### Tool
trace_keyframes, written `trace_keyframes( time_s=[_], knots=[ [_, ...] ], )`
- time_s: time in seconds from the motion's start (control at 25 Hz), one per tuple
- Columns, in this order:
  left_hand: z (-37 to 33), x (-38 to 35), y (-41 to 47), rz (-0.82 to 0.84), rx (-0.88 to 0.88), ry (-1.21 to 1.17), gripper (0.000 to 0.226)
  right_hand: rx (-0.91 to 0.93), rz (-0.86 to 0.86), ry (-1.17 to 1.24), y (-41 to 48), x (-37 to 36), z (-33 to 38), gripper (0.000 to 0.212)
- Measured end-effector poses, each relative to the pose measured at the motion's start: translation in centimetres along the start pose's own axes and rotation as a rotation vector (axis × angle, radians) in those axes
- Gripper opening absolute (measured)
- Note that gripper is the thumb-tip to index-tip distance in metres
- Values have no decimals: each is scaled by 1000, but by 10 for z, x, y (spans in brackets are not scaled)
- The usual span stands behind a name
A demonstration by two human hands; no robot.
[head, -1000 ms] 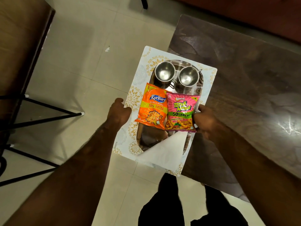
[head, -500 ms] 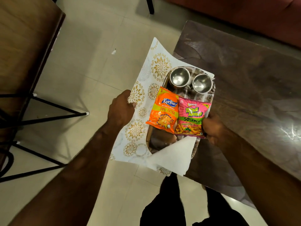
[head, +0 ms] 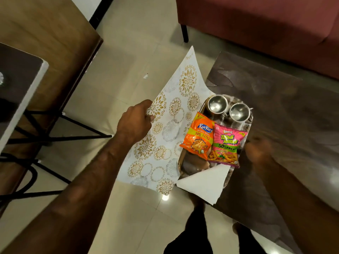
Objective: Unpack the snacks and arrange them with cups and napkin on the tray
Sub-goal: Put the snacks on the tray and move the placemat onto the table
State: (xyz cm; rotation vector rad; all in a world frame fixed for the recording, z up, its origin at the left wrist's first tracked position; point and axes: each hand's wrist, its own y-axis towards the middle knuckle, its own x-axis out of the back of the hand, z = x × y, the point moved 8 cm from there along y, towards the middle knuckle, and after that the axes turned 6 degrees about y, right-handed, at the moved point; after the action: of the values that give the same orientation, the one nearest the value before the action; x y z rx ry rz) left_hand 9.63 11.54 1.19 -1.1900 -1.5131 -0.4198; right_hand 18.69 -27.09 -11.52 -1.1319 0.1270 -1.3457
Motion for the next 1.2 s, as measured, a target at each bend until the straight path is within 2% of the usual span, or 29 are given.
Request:
trace_keyframes(
  time_s=[0.04,0.08,0.12,0.2,0.28,0.36,0.44,0.56,0.72,0.84,0.92,1.04,1.2],
  knots=[
    [-2,5,-3,2,-2,12,26,164,-142,-116,-10,23,27,23],
    [-4,9,-6,-2,-3,27,27,380,-214,-170,-26,38,62,34],
    [-8,12,-9,-11,-4,44,27,594,-203,-181,-46,41,99,41],
    [-14,16,-15,-33,-6,85,26,894,-54,-223,-84,21,168,53],
    [-24,25,-24,-50,-16,119,26,1120,69,-377,-127,-11,229,64],
    [-34,41,-32,-70,-42,168,28,1309,132,-563,-167,-45,275,70],
    [-40,64,-40,-103,-67,214,30,1416,170,-764,-192,-70,293,65],
    [-45,105,-50,-137,-90,269,33,1458,94,-893,-206,-74,302,43],
    [-55,159,-61,-105,-151,311,38,1462,9,-833,-233,-39,322,24],
    [-65,194,-68,-58,-237,203,32,1464,-2,-785,-247,13,338,19],
    [-74,216,-71,-10,-301,117,25,1453,50,-647,-255,58,346,16],
    [-102,242,-72,60,-423,11,21,1332,123,-426,-252,129,350,14],
    [-157,251,-63,170,-564,-181,20,1069,379,86,-230,210,320,23]
  ],
)
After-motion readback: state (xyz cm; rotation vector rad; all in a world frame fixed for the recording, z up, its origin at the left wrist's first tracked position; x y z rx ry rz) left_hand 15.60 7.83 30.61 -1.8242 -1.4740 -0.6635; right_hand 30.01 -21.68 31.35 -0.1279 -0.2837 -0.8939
